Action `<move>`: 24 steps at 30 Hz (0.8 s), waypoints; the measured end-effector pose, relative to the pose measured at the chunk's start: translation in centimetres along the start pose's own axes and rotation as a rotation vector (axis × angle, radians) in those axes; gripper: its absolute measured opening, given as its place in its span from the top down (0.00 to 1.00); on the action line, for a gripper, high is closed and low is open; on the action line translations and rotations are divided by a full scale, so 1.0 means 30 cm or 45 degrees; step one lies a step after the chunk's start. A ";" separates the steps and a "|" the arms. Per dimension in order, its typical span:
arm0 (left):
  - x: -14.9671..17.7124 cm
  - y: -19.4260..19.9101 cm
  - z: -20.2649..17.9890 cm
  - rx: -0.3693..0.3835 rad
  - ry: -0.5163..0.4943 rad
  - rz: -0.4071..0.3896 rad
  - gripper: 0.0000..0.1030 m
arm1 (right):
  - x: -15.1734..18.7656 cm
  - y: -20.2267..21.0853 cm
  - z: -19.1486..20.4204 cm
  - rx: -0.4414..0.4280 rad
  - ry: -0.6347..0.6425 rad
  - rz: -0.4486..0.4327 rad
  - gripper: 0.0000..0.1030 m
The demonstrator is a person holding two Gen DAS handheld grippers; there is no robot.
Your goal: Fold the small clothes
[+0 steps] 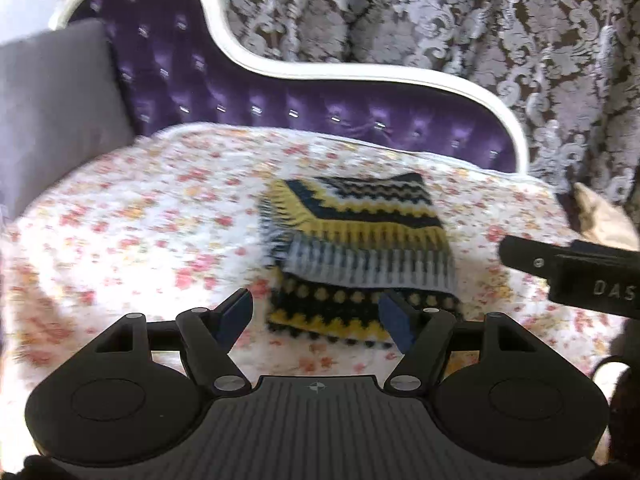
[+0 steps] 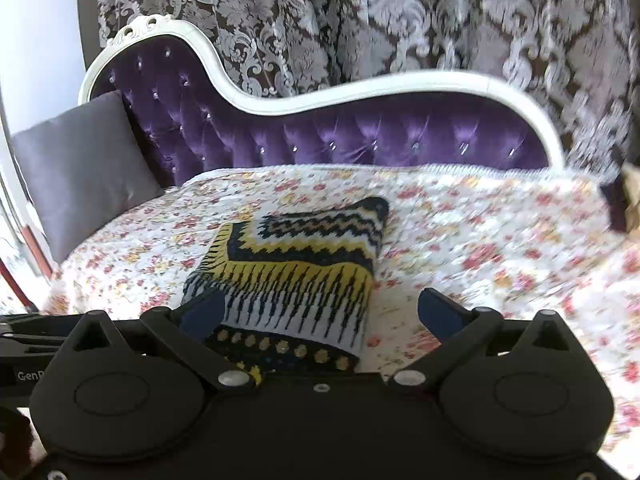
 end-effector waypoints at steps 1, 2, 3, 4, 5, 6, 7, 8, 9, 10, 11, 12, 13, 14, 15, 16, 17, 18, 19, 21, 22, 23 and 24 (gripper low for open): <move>0.001 0.019 -0.005 -0.035 -0.019 -0.016 0.34 | 0.002 0.014 0.005 0.013 0.003 -0.008 0.01; 0.002 0.032 -0.009 -0.059 -0.034 -0.030 0.34 | 0.003 0.026 0.009 0.016 0.001 -0.008 0.01; 0.003 0.049 -0.011 -0.089 -0.046 -0.045 0.34 | 0.004 0.035 0.010 0.007 -0.003 -0.004 0.01; 0.002 0.063 -0.011 -0.126 -0.050 -0.059 0.34 | 0.008 0.042 0.010 -0.008 -0.009 0.002 0.01; 0.002 0.075 -0.009 -0.158 -0.041 -0.068 0.33 | 0.012 0.045 0.010 -0.025 -0.017 0.019 0.01; 0.005 0.086 -0.004 -0.182 -0.023 -0.072 0.33 | 0.016 0.045 0.010 -0.036 -0.024 0.039 0.01; 0.006 0.092 0.005 -0.195 0.001 -0.069 0.33 | 0.019 0.044 0.010 -0.040 -0.032 0.066 0.01; 0.006 0.096 0.015 -0.202 0.025 -0.058 0.33 | 0.024 0.043 0.012 -0.036 -0.037 0.088 0.01; 0.007 0.097 0.026 -0.205 0.053 -0.039 0.33 | 0.029 0.042 0.016 -0.023 -0.039 0.101 0.01; 0.006 0.092 0.039 -0.197 0.079 -0.014 0.33 | 0.034 0.043 0.019 -0.003 -0.034 0.109 0.01; 0.009 0.091 0.048 -0.185 0.093 0.003 0.34 | 0.038 0.046 0.023 0.023 -0.025 0.108 0.01; 0.010 0.086 0.059 -0.169 0.107 0.023 0.34 | 0.042 0.051 0.028 0.058 -0.016 0.099 0.01; 0.011 0.081 0.068 -0.159 0.116 0.037 0.34 | 0.046 0.055 0.033 0.094 -0.006 0.089 0.01; 0.019 0.080 0.071 -0.161 0.124 0.052 0.34 | 0.049 0.058 0.040 0.132 0.010 0.077 0.01; 0.020 0.072 0.077 -0.164 0.129 0.075 0.34 | 0.050 0.061 0.047 0.159 0.028 0.068 0.01; 0.023 0.066 0.078 -0.159 0.123 0.088 0.34 | 0.050 0.064 0.054 0.169 0.043 0.059 0.01; 0.025 0.061 0.079 -0.149 0.115 0.094 0.34 | 0.046 0.069 0.058 0.163 0.046 0.051 0.01; 0.029 0.055 0.077 -0.146 0.113 0.095 0.34 | 0.042 0.072 0.060 0.151 0.042 0.047 0.01; 0.031 0.049 0.075 -0.146 0.119 0.104 0.34 | 0.036 0.074 0.061 0.136 0.037 0.046 0.01; 0.031 0.035 0.075 -0.127 0.138 0.126 0.34 | 0.026 0.074 0.067 0.124 0.032 0.050 0.01; 0.031 0.028 0.073 -0.119 0.146 0.132 0.34 | 0.023 0.073 0.069 0.121 0.025 0.054 0.01; 0.031 0.023 0.069 -0.121 0.143 0.134 0.34 | 0.020 0.071 0.071 0.106 0.017 0.066 0.01; 0.031 0.019 0.066 -0.125 0.135 0.133 0.34 | 0.016 0.068 0.069 0.086 0.006 0.078 0.01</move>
Point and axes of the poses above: each gripper's, at about its wrist camera, not at the fingertips, and y roughly against the way its jaws point, z to its left, x to its underside, the point moved 1 cm from there along -y, roughly the way its jaws point, and after that the axes turned 6 degrees about -y, right-handed, at the moved point
